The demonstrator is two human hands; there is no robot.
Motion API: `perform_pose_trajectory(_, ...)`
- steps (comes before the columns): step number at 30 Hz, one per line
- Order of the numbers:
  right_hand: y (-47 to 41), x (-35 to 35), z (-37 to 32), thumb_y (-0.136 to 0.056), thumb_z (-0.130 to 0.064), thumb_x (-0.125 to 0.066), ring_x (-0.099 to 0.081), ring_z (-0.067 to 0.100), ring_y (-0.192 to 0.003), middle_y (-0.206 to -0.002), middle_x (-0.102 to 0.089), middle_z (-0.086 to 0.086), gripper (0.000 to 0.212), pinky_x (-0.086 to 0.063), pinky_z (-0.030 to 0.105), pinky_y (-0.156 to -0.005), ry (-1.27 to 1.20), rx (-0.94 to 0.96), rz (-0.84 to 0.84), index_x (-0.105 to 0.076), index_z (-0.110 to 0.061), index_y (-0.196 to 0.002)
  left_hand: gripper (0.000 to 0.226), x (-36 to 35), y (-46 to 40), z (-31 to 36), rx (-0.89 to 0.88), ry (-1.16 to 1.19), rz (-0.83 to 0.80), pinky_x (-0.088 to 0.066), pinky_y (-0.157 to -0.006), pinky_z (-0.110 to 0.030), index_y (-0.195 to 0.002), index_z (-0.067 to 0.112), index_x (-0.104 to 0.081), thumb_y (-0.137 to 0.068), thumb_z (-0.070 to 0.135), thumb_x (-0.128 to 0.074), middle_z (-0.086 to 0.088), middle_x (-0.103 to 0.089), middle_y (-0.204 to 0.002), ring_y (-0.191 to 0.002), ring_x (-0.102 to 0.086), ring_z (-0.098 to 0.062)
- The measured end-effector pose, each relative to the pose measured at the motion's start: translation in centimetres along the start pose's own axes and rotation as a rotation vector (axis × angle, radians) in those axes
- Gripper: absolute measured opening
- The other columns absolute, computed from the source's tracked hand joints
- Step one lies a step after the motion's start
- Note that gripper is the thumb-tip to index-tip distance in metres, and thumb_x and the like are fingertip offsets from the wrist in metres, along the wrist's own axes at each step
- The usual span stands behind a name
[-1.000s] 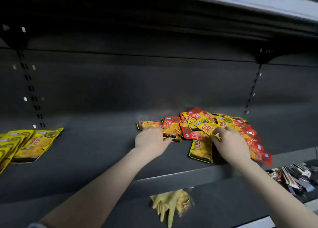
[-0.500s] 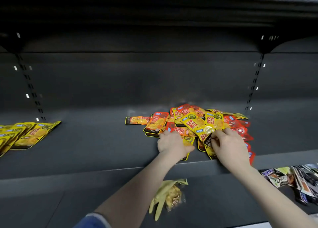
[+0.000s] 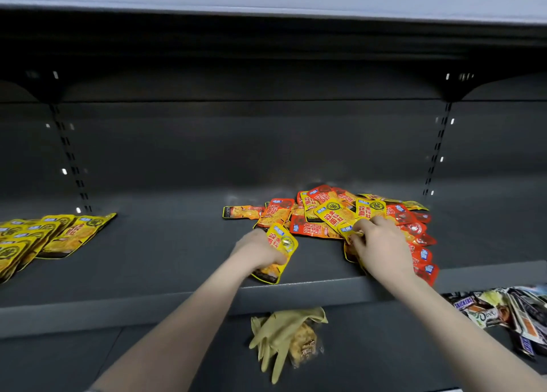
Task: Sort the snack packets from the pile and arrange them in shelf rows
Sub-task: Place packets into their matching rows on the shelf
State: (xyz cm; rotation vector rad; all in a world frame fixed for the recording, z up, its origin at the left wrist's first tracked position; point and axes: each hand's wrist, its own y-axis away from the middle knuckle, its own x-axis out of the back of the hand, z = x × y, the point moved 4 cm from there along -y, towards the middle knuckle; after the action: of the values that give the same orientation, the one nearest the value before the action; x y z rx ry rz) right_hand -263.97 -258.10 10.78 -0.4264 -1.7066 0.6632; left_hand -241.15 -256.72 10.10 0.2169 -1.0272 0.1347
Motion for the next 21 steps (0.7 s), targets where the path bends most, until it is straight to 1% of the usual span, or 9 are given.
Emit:
perform_pose_trajectory(3,-0.7,-0.5,-1.3,-0.080,-0.014,-0.068,-0.056,0.037,-0.079,-0.079,-0.061,0.017,0.012,-0.046,0.040,-0.068,0.004,0.048,-0.025,-0.068,-0.003,-0.085,0.038,1.2,-0.4,-2.1,0.027,0.101,0.019,-0.046,-0.078,-0.029,-0.095,0.014,-0.048,-0.073,0.032,-0.073,-0.008,-0.062,-0.111,-0.103,-0.060,-0.026)
perform_pose_trajectory(6,-1.2,-1.3,-2.6,-0.086,-0.020,-0.062,-0.056,0.035,-0.088,-0.088,-0.062,0.015,0.018,-0.045,0.039,-0.076,0.018,0.085,-0.073,-0.069,-0.005,-0.091,0.041,1.8,-0.6,-3.7,0.047,0.161,0.037,-0.046,-0.080,-0.030,-0.101,0.012,-0.050,-0.074,0.031,-0.074,-0.007,-0.061,-0.111,-0.103,-0.060,-0.026)
perform_pose_trajectory(10,-1.3,-2.6,-4.3,-0.092,-0.031,-0.051,-0.050,0.027,-0.108,-0.109,-0.060,0.006,0.027,-0.041,0.036,-0.088,0.085,0.142,-0.188,-0.064,-0.016,-0.110,0.047,2.2,-0.9,-5.1,0.065,0.216,0.047,-0.047,-0.084,-0.031,-0.109,0.011,-0.052,-0.075,0.033,-0.074,-0.006,-0.060,-0.112,-0.105,-0.059,-0.025)
perform_pose_trajectory(13,-1.5,-3.2,-5.1,-0.093,-0.035,-0.047,-0.043,0.022,-0.119,-0.126,-0.054,-0.001,0.037,-0.037,0.033,-0.095,0.166,0.195,-0.275,-0.052,-0.022,-0.127,0.037,2.5,-1.2,-5.8,0.057,0.280,0.059,-0.047,-0.082,-0.031,-0.101,0.012,-0.052,-0.076,0.029,-0.074,-0.006,-0.061,-0.108,-0.100,-0.060,-0.024)
perform_pose_trajectory(16,-2.0,-3.9,-5.5,-0.095,-0.029,-0.045,-0.042,0.022,-0.120,-0.129,-0.054,-0.001,0.038,-0.035,0.032,-0.098,0.219,0.239,-0.317,-0.048,-0.021,-0.132,0.029,2.6,-1.6,-6.5,0.049,0.358,0.070,-0.051,-0.084,-0.034,-0.093,0.013,-0.053,-0.075,0.025,-0.073,-0.007,-0.065,-0.103,-0.096,-0.063,-0.024)
perform_pose_trajectory(18,-2.4,-4.0,-5.9,-0.089,-0.022,-0.055,-0.053,0.025,-0.107,-0.115,-0.064,0.003,0.032,-0.041,0.030,-0.089,0.295,0.314,-0.296,-0.059,-0.015,-0.120,0.028,2.5,-1.7,-6.9,0.044,0.419,0.056,-0.052,-0.086,-0.036,-0.089,0.015,-0.053,-0.073,0.024,-0.074,-0.007,-0.066,-0.101,-0.095,-0.064,-0.025)
perform_pose_trajectory(19,-2.6,-4.0,-6.3,-0.075,-0.019,-0.071,-0.060,0.025,-0.089,-0.094,-0.069,0.005,0.028,-0.046,0.028,-0.077,0.336,0.363,-0.264,-0.068,-0.013,-0.101,0.030,2.5,-1.8,-7.0,0.040,0.452,0.045,-0.053,-0.087,-0.038,-0.090,0.015,-0.055,-0.070,0.025,-0.074,-0.007,-0.067,-0.100,-0.094,-0.064,-0.025)
perform_pose_trajectory(20,-2.7,-4.1,-6.4,-0.052,-0.016,-0.085,-0.061,0.024,-0.067,-0.069,-0.067,0.004,0.029,-0.047,0.025,-0.060,0.373,0.387,-0.239,-0.070,-0.012,-0.077,0.032,2.4,-1.9,-7.3,0.038,0.477,0.035,-0.053,-0.087,-0.038,-0.092,0.014,-0.056,-0.069,0.025,-0.075,-0.008,-0.068,-0.099,-0.093,-0.065,-0.025)
perform_pose_trajectory(21,-2.8,-4.0,-6.6,-0.034,-0.011,-0.088,-0.057,0.022,-0.050,-0.051,-0.059,0.002,0.034,-0.043,0.021,-0.049,0.382,0.427,-0.178,-0.066,-0.013,-0.058,0.032,2.4,-2.0,-7.4,0.036,0.501,0.028,-0.053,-0.086,-0.037,-0.095,0.012,-0.058,-0.070,0.024,-0.075,-0.008,-0.069,-0.099,-0.092,-0.065,-0.024)
